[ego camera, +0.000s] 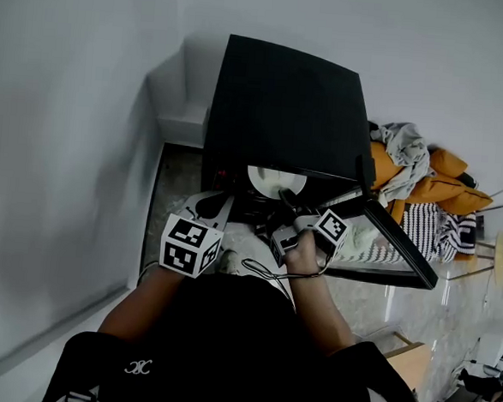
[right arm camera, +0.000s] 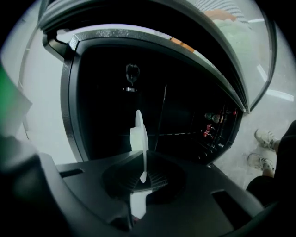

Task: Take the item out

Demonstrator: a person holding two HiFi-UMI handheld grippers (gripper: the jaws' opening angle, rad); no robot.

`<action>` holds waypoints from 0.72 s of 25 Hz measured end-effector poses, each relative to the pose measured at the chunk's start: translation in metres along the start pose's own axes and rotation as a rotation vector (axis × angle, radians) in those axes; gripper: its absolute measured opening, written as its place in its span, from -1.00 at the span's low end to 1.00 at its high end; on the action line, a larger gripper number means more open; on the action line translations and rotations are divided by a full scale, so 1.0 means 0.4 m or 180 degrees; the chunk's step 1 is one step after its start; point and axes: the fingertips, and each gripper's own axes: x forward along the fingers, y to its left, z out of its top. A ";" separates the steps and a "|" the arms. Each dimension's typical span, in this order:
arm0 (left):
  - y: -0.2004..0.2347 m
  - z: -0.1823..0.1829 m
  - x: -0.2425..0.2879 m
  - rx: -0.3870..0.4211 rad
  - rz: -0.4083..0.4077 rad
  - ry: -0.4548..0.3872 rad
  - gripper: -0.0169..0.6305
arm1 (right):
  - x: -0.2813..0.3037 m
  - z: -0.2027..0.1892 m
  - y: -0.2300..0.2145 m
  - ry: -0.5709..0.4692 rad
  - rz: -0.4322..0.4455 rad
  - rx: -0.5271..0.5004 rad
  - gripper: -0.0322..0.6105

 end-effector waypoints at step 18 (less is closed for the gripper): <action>-0.012 -0.003 0.021 0.0030 -0.0163 0.0072 -0.95 | -0.121 -0.062 0.003 0.0082 0.0056 0.0011 -0.83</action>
